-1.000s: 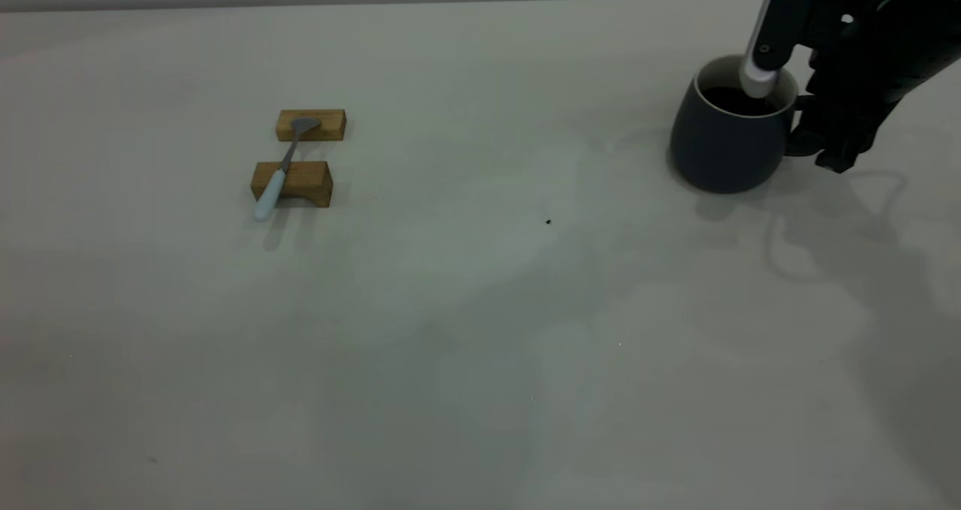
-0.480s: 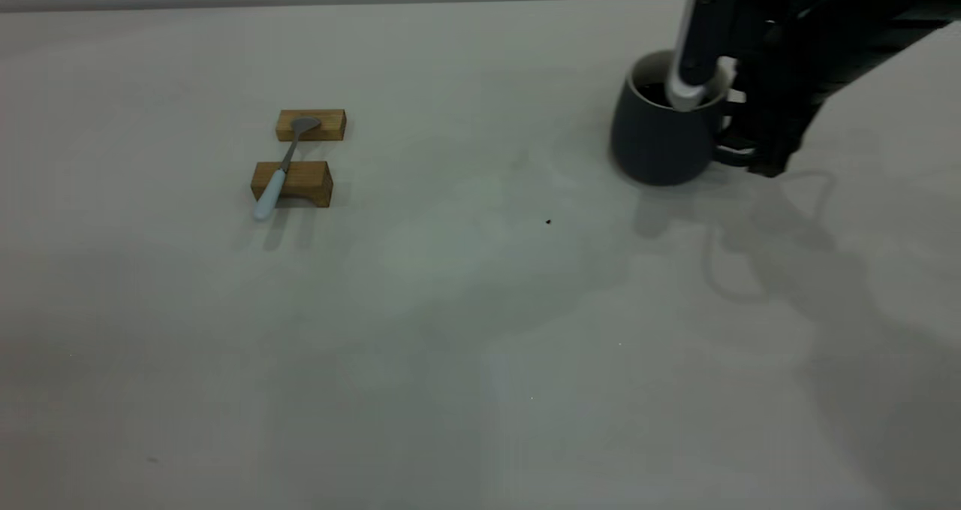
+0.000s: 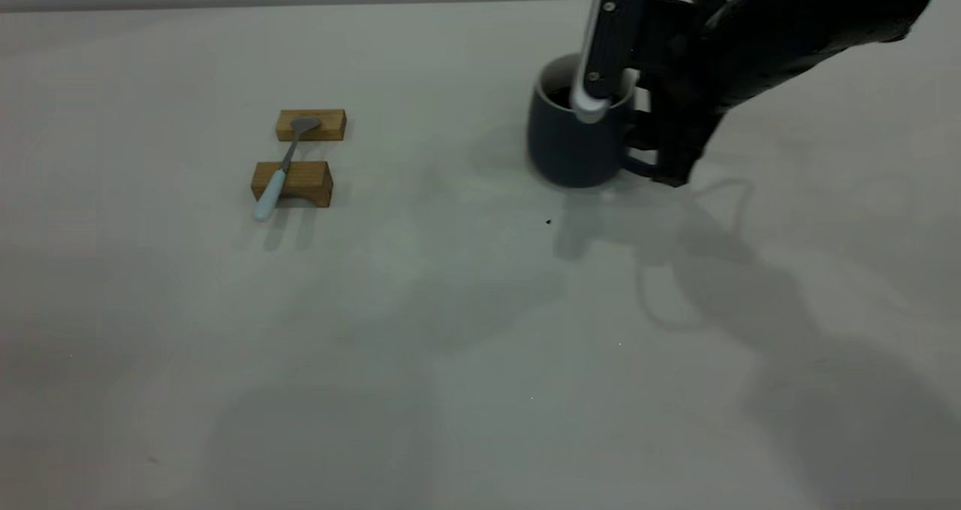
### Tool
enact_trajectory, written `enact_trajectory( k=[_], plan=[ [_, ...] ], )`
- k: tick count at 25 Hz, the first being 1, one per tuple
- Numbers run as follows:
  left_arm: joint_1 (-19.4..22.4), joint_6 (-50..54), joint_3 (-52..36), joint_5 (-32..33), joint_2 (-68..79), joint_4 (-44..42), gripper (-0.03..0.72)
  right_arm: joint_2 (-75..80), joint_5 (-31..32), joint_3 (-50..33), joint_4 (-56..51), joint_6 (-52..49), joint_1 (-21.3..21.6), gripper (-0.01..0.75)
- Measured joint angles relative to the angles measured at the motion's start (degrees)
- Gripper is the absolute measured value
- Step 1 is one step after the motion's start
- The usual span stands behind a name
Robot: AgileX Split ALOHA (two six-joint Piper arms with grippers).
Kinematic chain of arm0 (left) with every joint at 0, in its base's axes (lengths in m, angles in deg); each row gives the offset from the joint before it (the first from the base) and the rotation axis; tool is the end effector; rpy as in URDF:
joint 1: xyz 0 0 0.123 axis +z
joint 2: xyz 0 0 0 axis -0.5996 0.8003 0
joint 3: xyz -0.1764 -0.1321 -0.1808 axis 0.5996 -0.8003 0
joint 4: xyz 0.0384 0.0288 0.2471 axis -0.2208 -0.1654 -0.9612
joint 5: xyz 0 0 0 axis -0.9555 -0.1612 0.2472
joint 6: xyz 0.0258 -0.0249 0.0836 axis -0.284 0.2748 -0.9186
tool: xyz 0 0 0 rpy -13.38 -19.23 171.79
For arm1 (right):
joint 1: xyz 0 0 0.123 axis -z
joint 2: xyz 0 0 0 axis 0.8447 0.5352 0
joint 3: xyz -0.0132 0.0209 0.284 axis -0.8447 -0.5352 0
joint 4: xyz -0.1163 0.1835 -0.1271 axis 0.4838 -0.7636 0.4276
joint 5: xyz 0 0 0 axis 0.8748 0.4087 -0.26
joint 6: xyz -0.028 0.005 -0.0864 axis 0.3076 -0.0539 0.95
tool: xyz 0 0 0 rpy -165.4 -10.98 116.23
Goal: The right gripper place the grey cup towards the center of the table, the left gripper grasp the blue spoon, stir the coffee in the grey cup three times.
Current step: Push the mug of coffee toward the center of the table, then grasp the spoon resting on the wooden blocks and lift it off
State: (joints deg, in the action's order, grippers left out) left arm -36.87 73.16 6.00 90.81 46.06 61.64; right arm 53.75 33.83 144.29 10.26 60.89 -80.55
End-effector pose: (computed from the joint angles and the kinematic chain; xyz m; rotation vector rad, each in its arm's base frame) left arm -0.0095 0.0030 0.2675 -0.0189 2.1125 0.0330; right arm 0.3772 0.1557 0.0308 -1.5405 1.8108 -0.3482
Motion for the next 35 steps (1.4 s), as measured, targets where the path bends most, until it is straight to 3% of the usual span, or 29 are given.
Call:
enact_trajectory(
  k=[13,20,25,30,35],
  plan=[
    [0.0,0.0,0.0,0.0,0.0,0.0,0.465,3.7,-13.1,0.0,11.4,-17.1,-6.4,0.541],
    [0.0,0.0,0.0,0.0,0.0,0.0,0.465,3.7,-13.5,0.0,12.9,-20.0,-6.9,0.541],
    [0.0,0.0,0.0,0.0,0.0,0.0,0.465,2.0,-3.8,0.2,12.3,-23.9,-5.5,0.541],
    [0.0,0.0,0.0,0.0,0.0,0.0,0.465,-4.0,1.8,0.2,12.3,-28.3,-3.7,0.541],
    [0.0,0.0,0.0,0.0,0.0,0.0,0.465,-15.3,17.5,0.2,8.0,-38.6,-2.5,0.541]
  ],
)
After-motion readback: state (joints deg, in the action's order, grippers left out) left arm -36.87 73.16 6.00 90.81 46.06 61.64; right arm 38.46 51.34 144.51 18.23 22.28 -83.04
